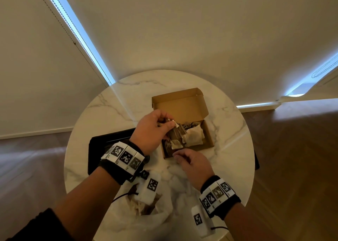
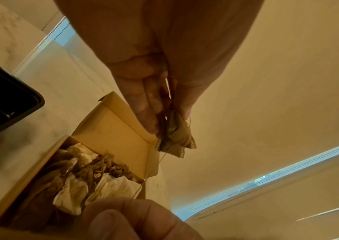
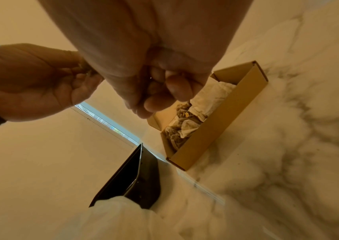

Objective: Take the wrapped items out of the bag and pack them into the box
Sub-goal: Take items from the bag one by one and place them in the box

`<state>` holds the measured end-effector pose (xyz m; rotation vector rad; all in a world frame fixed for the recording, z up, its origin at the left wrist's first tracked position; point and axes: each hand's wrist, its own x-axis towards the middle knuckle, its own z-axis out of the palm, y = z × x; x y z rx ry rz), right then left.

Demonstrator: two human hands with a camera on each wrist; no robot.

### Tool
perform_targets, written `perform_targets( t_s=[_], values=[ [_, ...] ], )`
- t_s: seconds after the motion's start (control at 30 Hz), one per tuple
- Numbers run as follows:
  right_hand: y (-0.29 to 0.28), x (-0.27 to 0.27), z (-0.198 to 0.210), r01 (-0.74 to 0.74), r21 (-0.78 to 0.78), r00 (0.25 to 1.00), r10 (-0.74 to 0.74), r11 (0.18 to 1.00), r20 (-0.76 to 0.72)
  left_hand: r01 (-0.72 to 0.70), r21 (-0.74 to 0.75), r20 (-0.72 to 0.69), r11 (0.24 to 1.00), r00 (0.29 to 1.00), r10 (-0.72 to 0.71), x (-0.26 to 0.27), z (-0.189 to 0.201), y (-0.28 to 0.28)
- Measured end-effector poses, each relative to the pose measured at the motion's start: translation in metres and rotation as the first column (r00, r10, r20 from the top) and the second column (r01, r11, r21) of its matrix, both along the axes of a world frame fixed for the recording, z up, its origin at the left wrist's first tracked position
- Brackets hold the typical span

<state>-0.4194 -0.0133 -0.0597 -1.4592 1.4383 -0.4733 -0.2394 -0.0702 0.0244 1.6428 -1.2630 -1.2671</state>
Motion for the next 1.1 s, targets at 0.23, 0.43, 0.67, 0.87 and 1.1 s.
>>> perform_targets(
  t_s=[0.23,0.43,0.67,0.87,1.1],
  values=[
    [-0.003,-0.005,-0.006,0.063,0.034,0.997,-0.064,0.997,0.042,0.059,0.098,-0.105,0.993,0.993,-0.048,0.005,-0.010,0.003],
    [-0.027,-0.011,-0.006,0.210,0.022,0.962,-0.211,0.977,0.172,0.318,0.251,-0.058,0.914,0.948,-0.314,0.004,-0.027,0.003],
    [-0.039,-0.011,0.001,0.266,0.164,0.869,-0.310,0.950,0.386,0.293,0.214,0.129,0.932,0.937,-0.324,-0.008,-0.045,-0.008],
    [-0.044,-0.014,0.002,0.283,0.168,0.861,-0.327,0.944,0.389,0.280,0.150,0.247,0.948,0.918,-0.310,-0.017,-0.054,-0.017],
    [-0.030,-0.027,0.000,0.334,0.199,0.885,-0.379,0.922,0.270,0.196,0.121,0.356,0.973,0.906,-0.227,-0.029,-0.080,-0.028]
  ],
)
